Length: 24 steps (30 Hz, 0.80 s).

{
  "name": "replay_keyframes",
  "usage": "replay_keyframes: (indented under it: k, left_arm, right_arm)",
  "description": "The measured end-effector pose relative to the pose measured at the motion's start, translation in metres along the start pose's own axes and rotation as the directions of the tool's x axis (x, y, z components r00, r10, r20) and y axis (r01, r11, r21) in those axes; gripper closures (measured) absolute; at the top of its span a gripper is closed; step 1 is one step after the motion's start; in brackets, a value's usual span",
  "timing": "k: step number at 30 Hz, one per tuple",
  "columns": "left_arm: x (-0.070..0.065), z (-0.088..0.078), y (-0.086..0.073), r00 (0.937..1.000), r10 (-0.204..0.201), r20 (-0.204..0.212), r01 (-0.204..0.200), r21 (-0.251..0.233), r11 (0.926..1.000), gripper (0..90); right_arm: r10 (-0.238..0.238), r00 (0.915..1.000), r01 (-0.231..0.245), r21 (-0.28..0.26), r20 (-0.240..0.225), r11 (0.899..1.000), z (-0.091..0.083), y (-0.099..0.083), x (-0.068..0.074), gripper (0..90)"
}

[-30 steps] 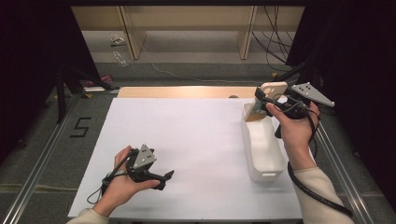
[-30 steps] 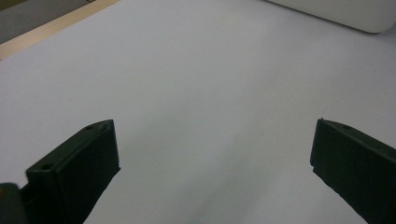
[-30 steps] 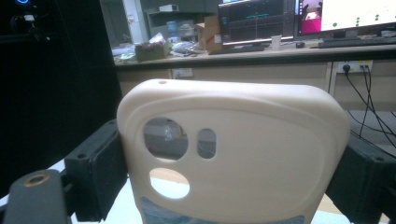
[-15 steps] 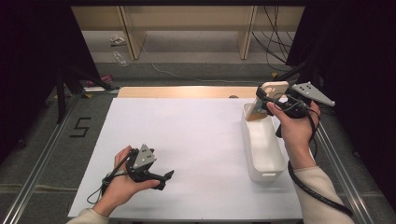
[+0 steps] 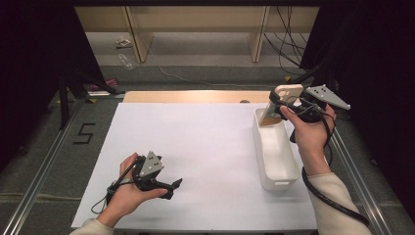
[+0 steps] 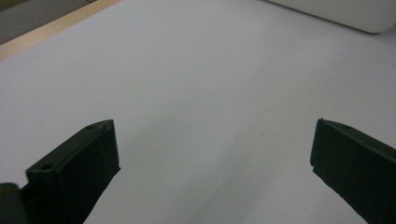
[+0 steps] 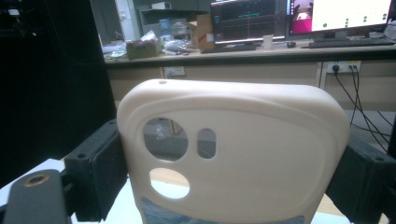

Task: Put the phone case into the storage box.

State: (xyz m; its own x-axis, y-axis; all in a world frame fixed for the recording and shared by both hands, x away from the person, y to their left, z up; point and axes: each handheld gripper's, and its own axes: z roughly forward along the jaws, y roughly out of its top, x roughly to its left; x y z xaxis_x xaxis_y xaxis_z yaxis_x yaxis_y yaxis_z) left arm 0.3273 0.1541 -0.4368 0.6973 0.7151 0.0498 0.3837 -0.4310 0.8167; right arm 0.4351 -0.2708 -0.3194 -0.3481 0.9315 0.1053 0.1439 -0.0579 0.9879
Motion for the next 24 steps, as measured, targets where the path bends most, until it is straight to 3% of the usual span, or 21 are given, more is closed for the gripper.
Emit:
replay_keyframes:
  k: [24]
  left_arm:
    - [-0.0001, 0.0003, 0.0001, 1.0, 0.0, 0.0, 0.0, -0.001, 1.0, 0.7]
  right_arm:
    - [-0.011, 0.9996, 0.01, 0.016, 0.026, 1.0, 0.0094, -0.0034, -0.0067, 12.7]
